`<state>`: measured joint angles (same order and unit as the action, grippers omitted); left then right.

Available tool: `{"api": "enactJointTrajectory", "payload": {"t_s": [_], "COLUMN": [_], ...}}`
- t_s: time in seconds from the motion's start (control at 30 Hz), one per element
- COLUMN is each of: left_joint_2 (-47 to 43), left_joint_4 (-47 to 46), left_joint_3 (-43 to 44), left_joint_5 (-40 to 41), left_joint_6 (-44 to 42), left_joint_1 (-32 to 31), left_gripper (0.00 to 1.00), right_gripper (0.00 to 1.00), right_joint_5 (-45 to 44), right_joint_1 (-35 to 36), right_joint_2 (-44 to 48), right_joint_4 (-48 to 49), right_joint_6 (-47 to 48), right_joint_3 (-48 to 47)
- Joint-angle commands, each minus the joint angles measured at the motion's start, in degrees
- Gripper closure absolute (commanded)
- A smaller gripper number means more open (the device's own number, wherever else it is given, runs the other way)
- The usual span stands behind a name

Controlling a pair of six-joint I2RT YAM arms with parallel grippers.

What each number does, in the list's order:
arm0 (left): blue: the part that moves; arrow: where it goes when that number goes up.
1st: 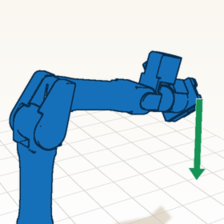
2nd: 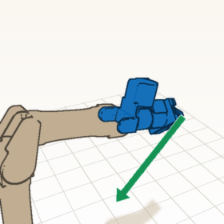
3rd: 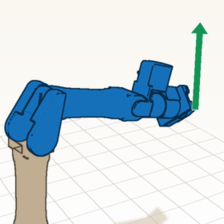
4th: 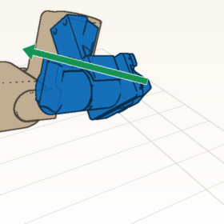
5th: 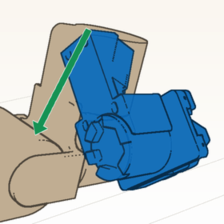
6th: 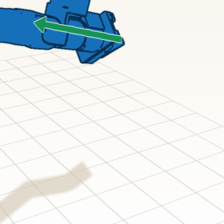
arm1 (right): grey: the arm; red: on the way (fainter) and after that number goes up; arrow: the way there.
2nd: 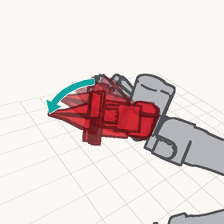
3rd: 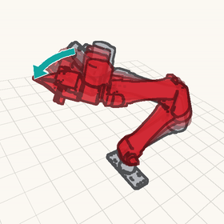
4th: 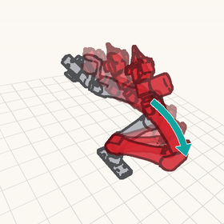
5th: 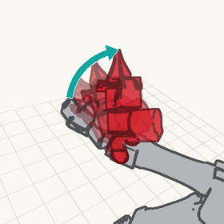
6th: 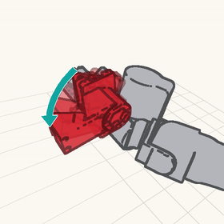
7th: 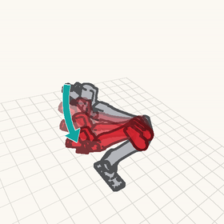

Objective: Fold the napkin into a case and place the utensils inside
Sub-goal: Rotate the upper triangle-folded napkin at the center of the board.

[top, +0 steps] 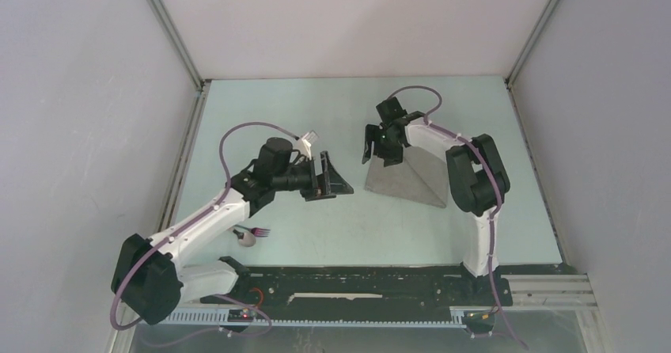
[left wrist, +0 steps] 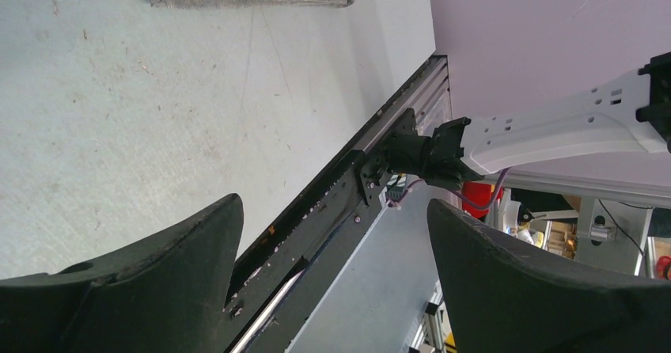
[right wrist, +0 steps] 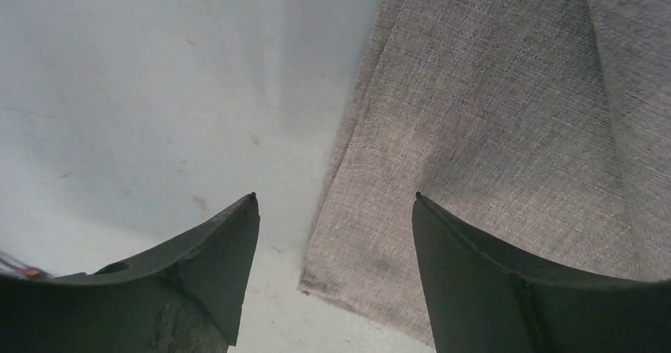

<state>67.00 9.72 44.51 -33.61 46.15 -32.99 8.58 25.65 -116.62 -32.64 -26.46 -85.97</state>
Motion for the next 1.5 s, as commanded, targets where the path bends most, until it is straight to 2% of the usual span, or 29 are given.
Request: {"api": "enactJointTrajectory", "payload": {"t_s": [0.0, 0.27, 0.57, 0.73, 0.87, 1.03, 1.13, 1.3, 1.47], "left_joint_2": [-3.99, -7.44, -10.41, -10.57, -10.25, -10.33, -10.31, -10.36, -9.98], "left_joint_4": [-0.05, 1.15, 1.80, 1.71, 1.71, 1.80, 2.14, 2.28, 2.30], "left_joint_3": [-1.09, -2.07, -2.51, -2.50, -2.11, -1.97, -1.77, -1.72, -1.20], "left_joint_5": [0.07, 0.79, 1.14, 1.04, 0.46, -0.13, -0.53, -0.72, -1.33], "left_joint_6": [0.17, 0.34, 0.69, 0.70, 0.52, 0.17, -0.19, -0.62, -0.95], "left_joint_1": [-0.51, -0.50, -0.56, -0.57, -0.58, -0.51, -0.52, -0.50, -0.54], "left_gripper": [0.07, 0.07, 0.07, 0.07, 0.07, 0.07, 0.07, 0.07, 0.07], "right_gripper": [0.21, 0.22, 0.21, 0.20, 0.12, 0.10, 0.09, 0.08, 0.03], "right_joint_5": [-0.86, 5.58, 8.12, 11.09, 8.55, 7.59, 5.42, -1.17, -2.22], "right_joint_1": [1.45, 2.60, 1.63, -5.07, -13.03, -24.07, -24.75, -30.61, -36.15], "right_joint_2": [-2.04, 1.55, 16.18, 29.80, 42.03, 52.06, 57.02, 56.65, 51.51], "right_joint_4": [0.65, 4.78, 5.56, 6.51, 5.85, 6.12, 5.86, 5.60, 14.37], "right_joint_6": [1.48, 3.60, 5.27, 0.65, -4.42, -8.39, -11.07, -19.04, -22.65], "right_joint_3": [1.51, 13.26, 33.26, 46.82, 53.92, 55.08, 54.61, 55.75, 58.08]}}
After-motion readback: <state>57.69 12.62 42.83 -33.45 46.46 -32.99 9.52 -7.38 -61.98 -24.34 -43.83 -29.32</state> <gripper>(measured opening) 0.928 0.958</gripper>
